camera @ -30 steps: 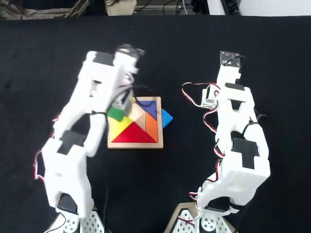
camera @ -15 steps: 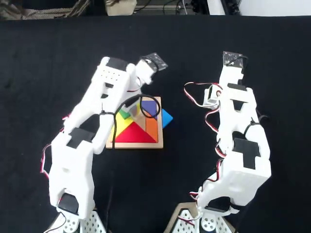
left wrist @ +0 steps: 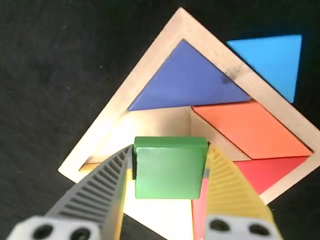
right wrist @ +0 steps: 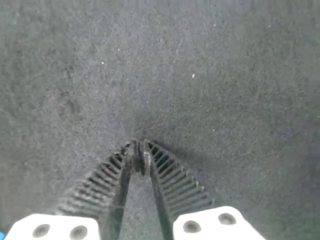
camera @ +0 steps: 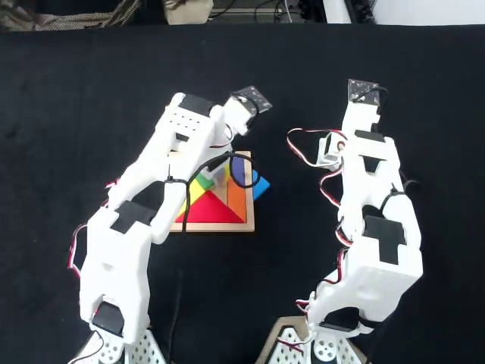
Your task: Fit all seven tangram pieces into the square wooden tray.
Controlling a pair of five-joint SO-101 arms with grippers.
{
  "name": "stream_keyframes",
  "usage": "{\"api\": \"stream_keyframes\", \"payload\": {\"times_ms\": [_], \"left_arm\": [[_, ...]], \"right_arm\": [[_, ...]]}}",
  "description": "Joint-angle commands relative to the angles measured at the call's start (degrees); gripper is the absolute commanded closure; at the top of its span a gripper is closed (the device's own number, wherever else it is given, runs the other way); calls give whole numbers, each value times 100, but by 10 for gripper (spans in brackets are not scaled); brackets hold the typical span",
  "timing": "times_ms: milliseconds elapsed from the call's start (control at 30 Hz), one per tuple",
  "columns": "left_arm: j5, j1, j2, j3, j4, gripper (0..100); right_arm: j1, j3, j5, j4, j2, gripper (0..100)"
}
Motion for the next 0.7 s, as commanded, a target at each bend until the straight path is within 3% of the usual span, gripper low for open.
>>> {"api": "stream_keyframes", "payload": {"times_ms": [0,167,467,667], "left_arm": [[343,40,-62,-356,-44,851],[387,-13,-62,-382,-53,714],[396,-22,-62,-338,-264,712],[334,-479,-132,-497,97,712]], "right_arm": [[79,-180,-35,-62,-268,987],[79,-180,-35,-62,-268,987],[70,-180,-26,-62,-268,987],[70,-180,-18,-62,-268,987]]}}
